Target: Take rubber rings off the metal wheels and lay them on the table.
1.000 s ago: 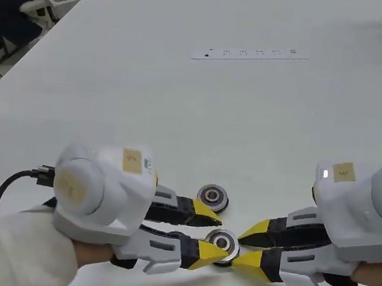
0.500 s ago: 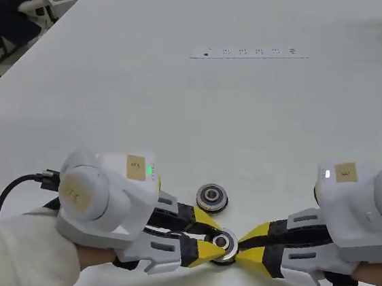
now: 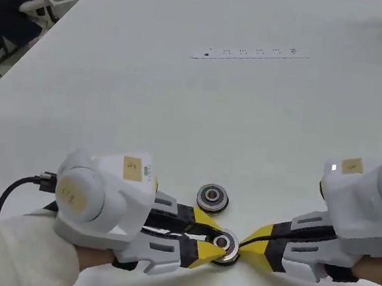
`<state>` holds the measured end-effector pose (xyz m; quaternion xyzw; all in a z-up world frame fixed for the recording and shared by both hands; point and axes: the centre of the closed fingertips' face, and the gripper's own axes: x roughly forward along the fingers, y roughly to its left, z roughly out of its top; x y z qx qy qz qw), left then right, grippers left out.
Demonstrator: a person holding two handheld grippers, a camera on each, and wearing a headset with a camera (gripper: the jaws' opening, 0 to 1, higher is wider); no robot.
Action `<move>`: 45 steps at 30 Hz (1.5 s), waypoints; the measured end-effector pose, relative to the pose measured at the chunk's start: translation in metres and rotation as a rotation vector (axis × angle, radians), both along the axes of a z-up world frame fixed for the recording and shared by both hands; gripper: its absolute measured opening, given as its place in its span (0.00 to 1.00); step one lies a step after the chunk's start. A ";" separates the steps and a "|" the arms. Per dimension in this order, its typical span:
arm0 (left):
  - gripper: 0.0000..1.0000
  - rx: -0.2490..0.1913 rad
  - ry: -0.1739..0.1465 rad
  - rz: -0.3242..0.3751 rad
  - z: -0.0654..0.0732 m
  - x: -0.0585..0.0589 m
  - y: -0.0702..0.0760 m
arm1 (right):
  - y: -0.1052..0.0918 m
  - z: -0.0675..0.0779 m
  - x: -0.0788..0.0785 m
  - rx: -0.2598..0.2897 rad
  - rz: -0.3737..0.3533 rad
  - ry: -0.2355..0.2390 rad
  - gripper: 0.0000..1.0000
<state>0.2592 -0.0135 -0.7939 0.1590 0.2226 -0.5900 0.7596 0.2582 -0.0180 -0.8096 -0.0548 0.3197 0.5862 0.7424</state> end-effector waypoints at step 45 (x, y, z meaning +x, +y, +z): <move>0.14 -0.013 -0.019 -0.001 0.001 -0.001 0.002 | 0.009 0.022 -0.002 0.189 -0.127 0.242 0.00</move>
